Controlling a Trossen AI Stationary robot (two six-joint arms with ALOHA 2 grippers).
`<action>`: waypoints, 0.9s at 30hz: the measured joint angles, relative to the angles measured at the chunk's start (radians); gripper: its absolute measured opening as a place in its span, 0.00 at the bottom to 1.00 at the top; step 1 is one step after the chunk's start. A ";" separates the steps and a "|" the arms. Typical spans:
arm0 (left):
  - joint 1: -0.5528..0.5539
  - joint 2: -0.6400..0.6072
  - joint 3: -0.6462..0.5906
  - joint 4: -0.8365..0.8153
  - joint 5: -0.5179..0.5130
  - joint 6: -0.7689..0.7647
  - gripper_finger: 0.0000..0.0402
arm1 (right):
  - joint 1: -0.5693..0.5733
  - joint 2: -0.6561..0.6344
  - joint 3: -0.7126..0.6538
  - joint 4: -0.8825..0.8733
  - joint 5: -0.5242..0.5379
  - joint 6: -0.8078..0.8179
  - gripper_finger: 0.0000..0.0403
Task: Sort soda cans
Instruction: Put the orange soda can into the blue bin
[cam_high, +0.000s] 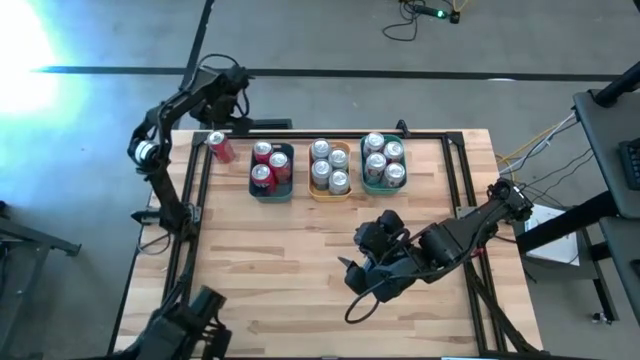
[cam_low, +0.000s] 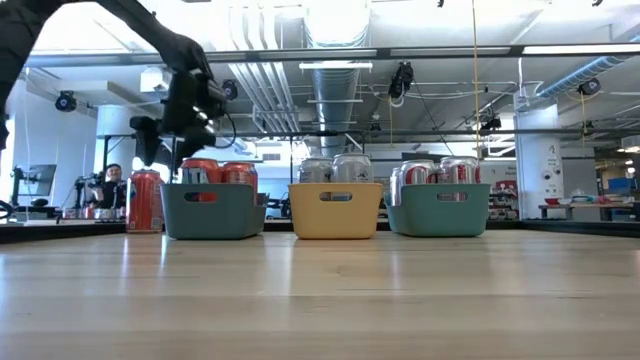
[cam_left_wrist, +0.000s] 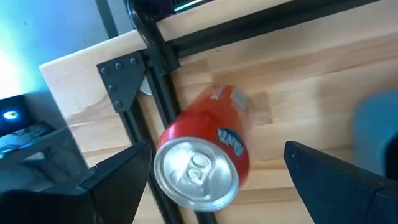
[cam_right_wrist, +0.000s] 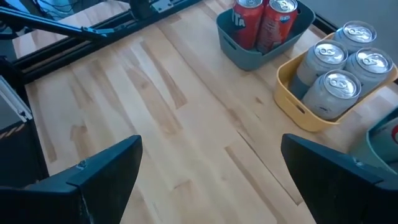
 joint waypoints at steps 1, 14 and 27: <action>0.000 0.013 0.004 -0.002 -0.013 0.003 0.87 | 0.000 0.000 0.000 0.000 0.000 0.008 0.94; 0.020 0.123 0.017 -0.029 -0.039 0.004 0.87 | 0.004 0.000 -0.049 -0.004 -0.001 0.042 0.94; 0.011 0.196 0.018 -0.126 -0.032 0.161 0.87 | 0.004 0.001 -0.055 -0.010 0.000 0.036 0.94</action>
